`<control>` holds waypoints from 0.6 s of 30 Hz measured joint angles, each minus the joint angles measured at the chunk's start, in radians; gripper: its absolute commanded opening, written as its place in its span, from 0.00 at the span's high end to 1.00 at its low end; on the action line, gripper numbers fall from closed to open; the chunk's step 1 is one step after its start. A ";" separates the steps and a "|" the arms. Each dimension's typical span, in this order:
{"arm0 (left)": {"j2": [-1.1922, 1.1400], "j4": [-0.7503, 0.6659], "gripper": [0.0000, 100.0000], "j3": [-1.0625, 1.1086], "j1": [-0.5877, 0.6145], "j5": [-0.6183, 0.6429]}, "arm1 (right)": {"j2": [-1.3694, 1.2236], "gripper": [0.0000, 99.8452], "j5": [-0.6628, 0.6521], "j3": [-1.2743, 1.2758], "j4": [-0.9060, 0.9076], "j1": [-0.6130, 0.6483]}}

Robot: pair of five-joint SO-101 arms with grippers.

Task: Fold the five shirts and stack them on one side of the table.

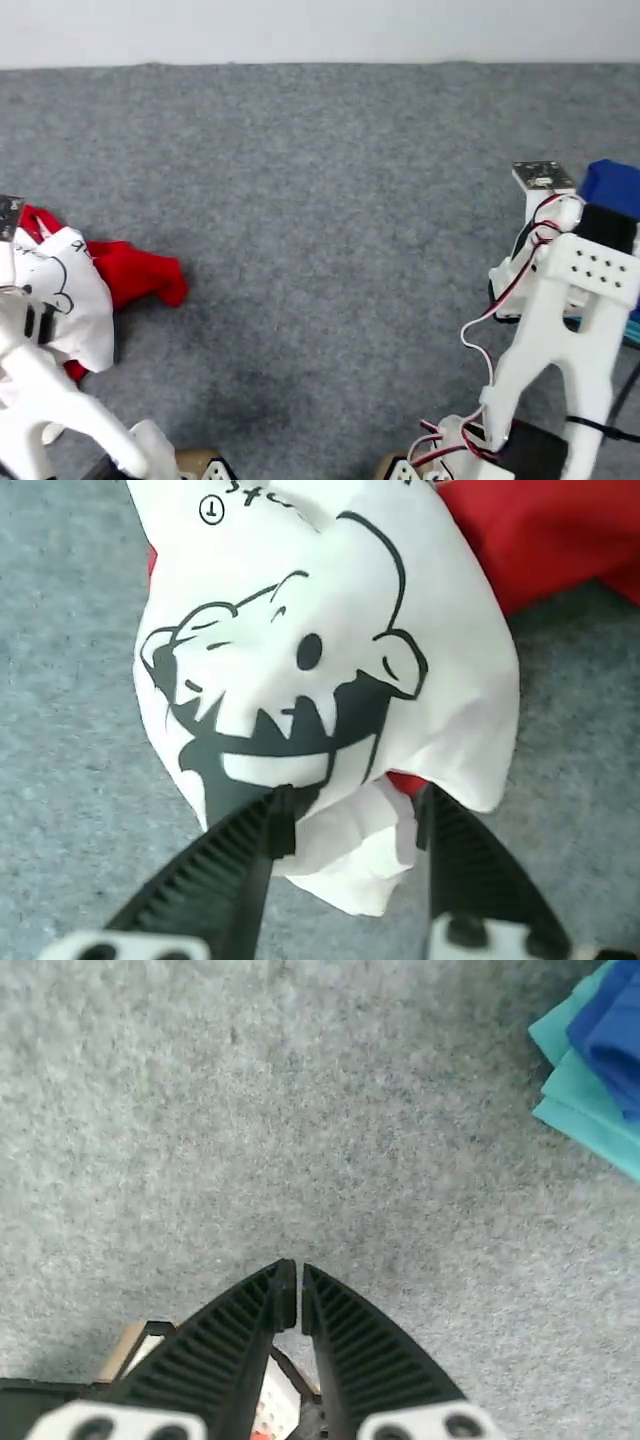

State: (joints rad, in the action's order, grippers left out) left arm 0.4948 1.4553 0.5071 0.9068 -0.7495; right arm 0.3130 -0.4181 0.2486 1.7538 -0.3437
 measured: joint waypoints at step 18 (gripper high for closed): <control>-0.423 -0.110 0.98 0.078 -0.241 0.075 | 0.000 0.99 0.026 0.003 0.000 0.000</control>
State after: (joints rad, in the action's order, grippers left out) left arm 0.0713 1.3449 0.5854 0.6659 -0.6743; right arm 0.3130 -0.3920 0.2516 1.7538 -0.3437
